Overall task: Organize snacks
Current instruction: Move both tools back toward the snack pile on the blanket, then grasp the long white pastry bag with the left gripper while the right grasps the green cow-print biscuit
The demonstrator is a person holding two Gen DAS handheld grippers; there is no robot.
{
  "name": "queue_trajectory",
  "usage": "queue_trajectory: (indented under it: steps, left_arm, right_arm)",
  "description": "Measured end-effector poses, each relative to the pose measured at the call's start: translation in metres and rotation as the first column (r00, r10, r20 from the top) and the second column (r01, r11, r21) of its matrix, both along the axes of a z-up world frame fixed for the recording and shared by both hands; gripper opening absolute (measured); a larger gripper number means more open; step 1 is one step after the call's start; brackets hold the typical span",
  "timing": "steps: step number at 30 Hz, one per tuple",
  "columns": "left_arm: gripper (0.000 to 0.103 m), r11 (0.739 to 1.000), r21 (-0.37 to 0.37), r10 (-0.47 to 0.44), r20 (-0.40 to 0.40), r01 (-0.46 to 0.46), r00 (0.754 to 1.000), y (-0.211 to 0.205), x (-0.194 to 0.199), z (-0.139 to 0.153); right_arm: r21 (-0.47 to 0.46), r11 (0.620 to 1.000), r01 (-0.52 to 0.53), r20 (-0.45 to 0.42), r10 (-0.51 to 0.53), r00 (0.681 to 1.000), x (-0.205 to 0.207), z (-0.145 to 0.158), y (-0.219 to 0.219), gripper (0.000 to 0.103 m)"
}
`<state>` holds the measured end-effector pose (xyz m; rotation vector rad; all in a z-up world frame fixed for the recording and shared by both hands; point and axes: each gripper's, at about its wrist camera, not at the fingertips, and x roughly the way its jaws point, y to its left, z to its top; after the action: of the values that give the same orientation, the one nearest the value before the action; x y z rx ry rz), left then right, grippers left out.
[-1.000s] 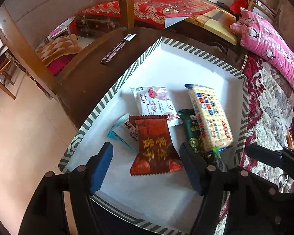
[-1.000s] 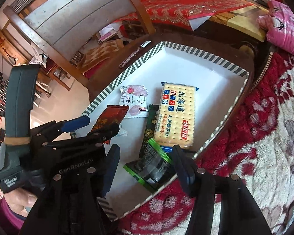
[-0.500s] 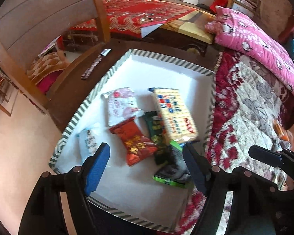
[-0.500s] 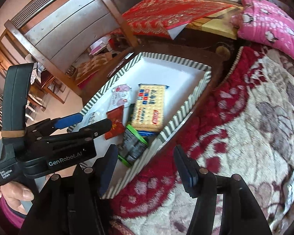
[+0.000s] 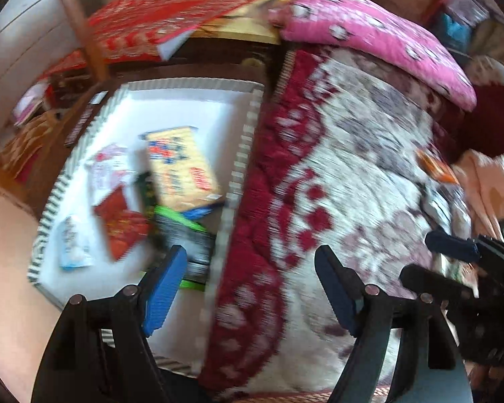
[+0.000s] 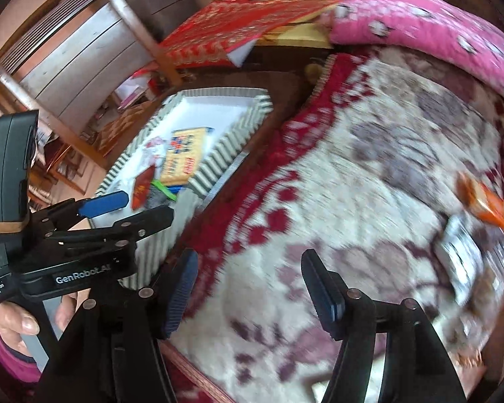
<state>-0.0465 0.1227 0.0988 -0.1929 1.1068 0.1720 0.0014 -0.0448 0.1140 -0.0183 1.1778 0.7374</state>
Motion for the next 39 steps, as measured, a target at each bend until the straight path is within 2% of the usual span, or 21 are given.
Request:
queue_trajectory:
  steps: [5,9,13,17,19,23,27,29,30,31,33,35,39]
  left_arm:
    - [0.078,0.991,-0.04,-0.126,-0.019,0.126,0.992,-0.044,0.007,-0.009]
    - [0.078,0.964,-0.057,-0.263,-0.023,0.261,0.965,-0.087,0.01,-0.016]
    - [0.078,0.907,-0.047,-0.42,-0.04,0.418,0.907,-0.136,0.01,-0.026]
    - [0.079,0.846,-0.056,-0.533,-0.078,0.53,0.843,-0.18,0.009,-0.04]
    - [0.079,0.826,-0.073,-0.563,-0.101,0.558,0.82,-0.198,0.011,-0.05]
    - [0.079,0.811,-0.109,-0.585,-0.148,0.575,0.797,-0.22,0.016,-0.072]
    - [0.079,0.81,-0.061,-0.585,-0.138,0.583,0.799,-0.229,0.016,-0.079]
    - [0.071,0.818,-0.062,-0.574,-0.128,0.572,0.809,-0.226,0.016,-0.079]
    - [0.054,0.82,-0.046,-0.571,-0.121,0.57,0.812,-0.224,0.015,-0.077]
    - [0.042,0.819,-0.025,-0.572,-0.118,0.573,0.812,-0.222,0.016,-0.075]
    - [0.03,0.822,-0.03,-0.568,-0.115,0.568,0.815,-0.214,0.017,-0.073]
    - [0.013,0.834,-0.061,-0.552,-0.116,0.549,0.826,-0.201,0.019,-0.072]
    - [0.012,0.848,-0.081,-0.529,-0.112,0.523,0.841,-0.174,0.014,-0.067]
  right_arm:
    - [-0.034,0.993,0.109,-0.003,-0.109,0.994,0.001,-0.002,-0.06,0.069]
    - [-0.056,0.978,0.202,-0.004,-0.202,0.979,0.002,-0.003,-0.108,0.07]
    - [-0.069,0.961,0.267,-0.006,-0.268,0.963,0.0,-0.004,-0.142,0.071]
    - [-0.072,0.945,0.319,-0.018,-0.321,0.947,0.001,-0.01,-0.167,0.071]
    - [-0.074,0.94,0.332,-0.025,-0.335,0.942,0.0,-0.013,-0.173,0.071]
    - [-0.079,0.934,0.349,-0.037,-0.353,0.935,-0.002,-0.019,-0.183,0.071]
    - [-0.084,0.926,0.367,-0.051,-0.372,0.927,-0.002,-0.025,-0.193,0.072]
    - [-0.084,0.924,0.372,-0.063,-0.377,0.924,-0.001,-0.029,-0.194,0.072]
    - [-0.085,0.925,0.371,-0.066,-0.377,0.924,-0.001,-0.031,-0.194,0.072]
    - [-0.088,0.927,0.365,-0.072,-0.371,0.926,-0.001,-0.033,-0.192,0.072]
    - [-0.095,0.932,0.35,-0.08,-0.357,0.931,-0.002,-0.037,-0.189,0.072]
    - [-0.102,0.936,0.337,-0.085,-0.346,0.934,-0.003,-0.04,-0.185,0.072]
    - [-0.108,0.95,0.293,-0.083,-0.303,0.949,-0.006,-0.045,-0.172,0.072]
